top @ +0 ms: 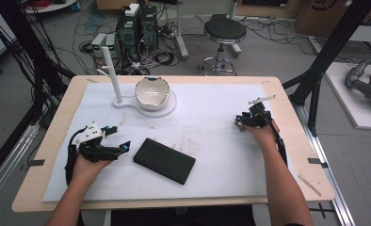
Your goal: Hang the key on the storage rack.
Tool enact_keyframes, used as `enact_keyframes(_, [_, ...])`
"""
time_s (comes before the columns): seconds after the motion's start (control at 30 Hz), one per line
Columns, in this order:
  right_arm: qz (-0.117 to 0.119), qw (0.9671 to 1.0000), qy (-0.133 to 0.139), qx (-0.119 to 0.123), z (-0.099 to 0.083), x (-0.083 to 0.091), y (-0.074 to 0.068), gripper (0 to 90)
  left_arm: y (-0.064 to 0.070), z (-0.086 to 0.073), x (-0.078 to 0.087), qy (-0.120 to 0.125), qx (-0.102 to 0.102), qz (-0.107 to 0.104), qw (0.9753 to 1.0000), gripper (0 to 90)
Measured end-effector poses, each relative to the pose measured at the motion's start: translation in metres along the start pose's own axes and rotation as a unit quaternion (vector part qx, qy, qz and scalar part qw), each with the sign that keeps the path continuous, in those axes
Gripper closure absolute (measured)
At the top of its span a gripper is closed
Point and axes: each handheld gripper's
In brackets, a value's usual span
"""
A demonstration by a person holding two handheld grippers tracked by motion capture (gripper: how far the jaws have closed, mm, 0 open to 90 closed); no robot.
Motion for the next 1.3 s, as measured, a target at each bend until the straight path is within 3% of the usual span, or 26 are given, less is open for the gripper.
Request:
enact_keyframes(0.2, [0.008,1.0,0.0,0.003,0.0,-0.005,-0.003,70.3,0.0,0.0,0.0,-0.002,0.0,0.001,1.0,16.5])
enact_keyframes(0.3, [0.011,0.9999,0.005,0.003,0.0,-0.005,-0.003,88.5,0.0,0.0,0.0,-0.002,0.0,0.002,1.0,16.6])
enact_keyframes(0.63, [0.032,0.9991,0.02,0.019,0.002,0.001,-0.007,90.0,0.0,-0.001,0.001,-0.001,0.001,0.003,1.0,16.5])
enact_keyframes(0.77, [0.036,0.9976,0.058,0.009,0.006,0.016,-0.008,90.0,0.0,0.0,0.001,0.001,-0.001,0.002,1.0,16.5])
enact_keyframes(0.83, [0.046,0.9954,0.085,0.004,0.009,0.028,-0.006,90.0,0.001,0.0,0.001,0.0,-0.001,0.002,1.0,16.5])
enact_keyframes(0.93, [0.051,0.9945,0.092,-0.002,0.013,0.039,-0.006,90.0,0.001,0.0,0.0,-0.001,-0.003,0.001,1.0,16.5])
enact_keyframes(1.0, [0.062,0.9914,0.115,0.0,0.024,0.059,-0.008,90.0,0.002,0.001,0.0,-0.003,-0.005,0.001,1.0,16.6])
enact_keyframes(1.03, [0.062,0.9914,0.115,0.0,0.024,0.059,-0.008,90.0,0.002,0.001,0.0,-0.003,-0.008,0.0,1.0,16.6])
enact_keyframes(1.07, [0.068,0.9892,0.129,0.012,0.035,0.073,-0.012,90.0,0.003,0.002,0.0,-0.003,-0.008,0.0,1.0,16.5])
enact_keyframes(1.1, [0.068,0.9892,0.129,0.012,0.035,0.073,-0.012,90.0,0.003,0.002,0.0,-0.004,-0.01,0.0,0.9999,16.5])
enact_keyframes(1.13, [0.078,0.9862,0.144,0.021,0.045,0.085,-0.018,90.0,0.004,0.002,0.001,-0.004,-0.011,0.0,0.9999,16.5])
enact_keyframes(1.27, [0.091,0.9832,0.154,0.039,0.06,0.1,-0.028,90.0,0.004,0.002,0.0,-0.011,-0.013,0.0,0.9998,16.5])
enact_keyframes(1.3, [0.097,0.9819,0.155,0.05,0.071,0.108,-0.035,90.0,0.005,0.002,0.0,-0.014,-0.014,0.001,0.9998,16.6])
Point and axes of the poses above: each handheld gripper's, and its own axes: x roughly backward along the jaws, z roughly out of its top, y roughly to its right, and after that the axes turned 8 degrees about -z, right-handed
